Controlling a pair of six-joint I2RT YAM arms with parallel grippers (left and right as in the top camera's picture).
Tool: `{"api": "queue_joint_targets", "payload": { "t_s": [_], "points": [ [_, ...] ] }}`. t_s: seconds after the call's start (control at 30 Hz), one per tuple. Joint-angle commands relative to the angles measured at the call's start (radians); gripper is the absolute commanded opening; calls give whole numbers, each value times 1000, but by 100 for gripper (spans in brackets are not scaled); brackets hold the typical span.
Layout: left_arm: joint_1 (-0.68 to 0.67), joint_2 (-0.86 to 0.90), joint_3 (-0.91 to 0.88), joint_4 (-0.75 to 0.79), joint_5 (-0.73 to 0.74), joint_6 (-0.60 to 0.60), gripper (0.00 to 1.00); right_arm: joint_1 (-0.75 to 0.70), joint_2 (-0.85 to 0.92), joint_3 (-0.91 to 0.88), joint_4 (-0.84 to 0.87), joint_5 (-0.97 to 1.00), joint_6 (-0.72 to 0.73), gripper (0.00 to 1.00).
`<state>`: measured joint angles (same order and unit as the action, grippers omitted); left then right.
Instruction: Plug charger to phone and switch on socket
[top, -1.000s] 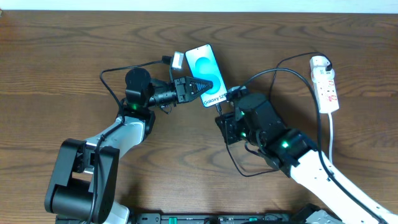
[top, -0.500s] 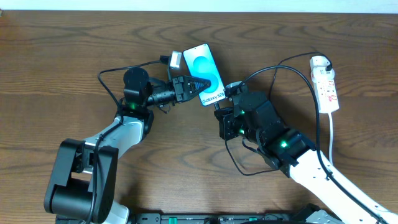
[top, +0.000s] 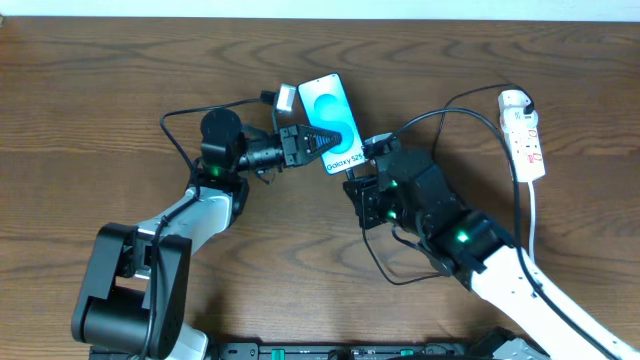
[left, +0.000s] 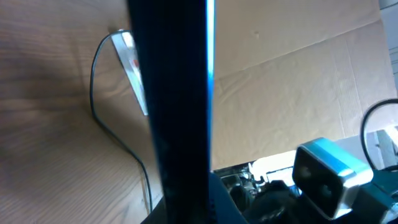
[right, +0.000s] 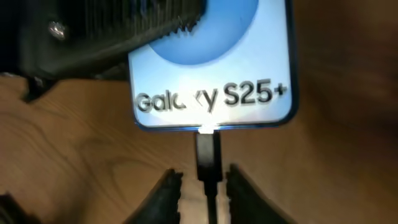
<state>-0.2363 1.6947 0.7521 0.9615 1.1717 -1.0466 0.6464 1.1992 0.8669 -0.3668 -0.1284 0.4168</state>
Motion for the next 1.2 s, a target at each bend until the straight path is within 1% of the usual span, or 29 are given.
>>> {"api": "queue_joint_targets", "payload": {
  "t_s": [0.0, 0.07, 0.2, 0.3, 0.37, 0.43, 0.47, 0.53, 0.6, 0.63, 0.73, 0.8, 0.93, 1.07, 1.17],
  "points": [
    [-6, -9, 4, 13, -20, 18, 8, 2, -82, 18, -45, 10, 5, 35],
    [-7, -10, 4, 13, -53, 9, 7, 0, -139, 18, -83, 11, 5, 44],
    [-20, -10, 14, 13, -123, -18, 7, -10, -293, 18, -138, 54, 5, 59],
    [-55, -10, 53, 12, -147, -52, 7, -28, -430, 18, -175, 149, 5, 72],
    [-88, -10, 95, 2, -164, -52, 7, -38, -517, 18, -196, 237, 5, 77],
    [-123, -10, 151, -80, -201, -45, 7, -44, -596, 18, -218, 330, 5, 78],
    [-138, -10, 185, -145, -220, -20, 7, -46, -638, 18, -233, 380, 5, 79],
    [-167, -10, 262, -321, -261, 62, 7, -45, -700, 18, -260, 450, 5, 79],
    [-192, -5, 356, -550, -296, 159, 7, -45, -747, 18, -285, 494, 5, 80],
    [-200, 1, 398, -641, -302, 210, 7, -45, -766, 18, -301, 510, 6, 80],
    [-214, 42, 508, -828, -300, 301, 7, -45, -792, 18, -333, 531, 6, 80],
    [-217, 88, 559, -885, -264, 336, 7, -45, -792, 18, -339, 530, 6, 80],
    [-217, 202, 605, -910, -165, 393, 7, -45, -790, 18, -347, 530, 17, 80],
    [-224, 312, 614, -966, -171, 474, 7, -45, -790, 18, -360, 529, 18, 80],
    [-236, 370, 614, -974, -170, 514, 7, -45, -790, 18, -380, 530, 37, 81]
  ]
}}
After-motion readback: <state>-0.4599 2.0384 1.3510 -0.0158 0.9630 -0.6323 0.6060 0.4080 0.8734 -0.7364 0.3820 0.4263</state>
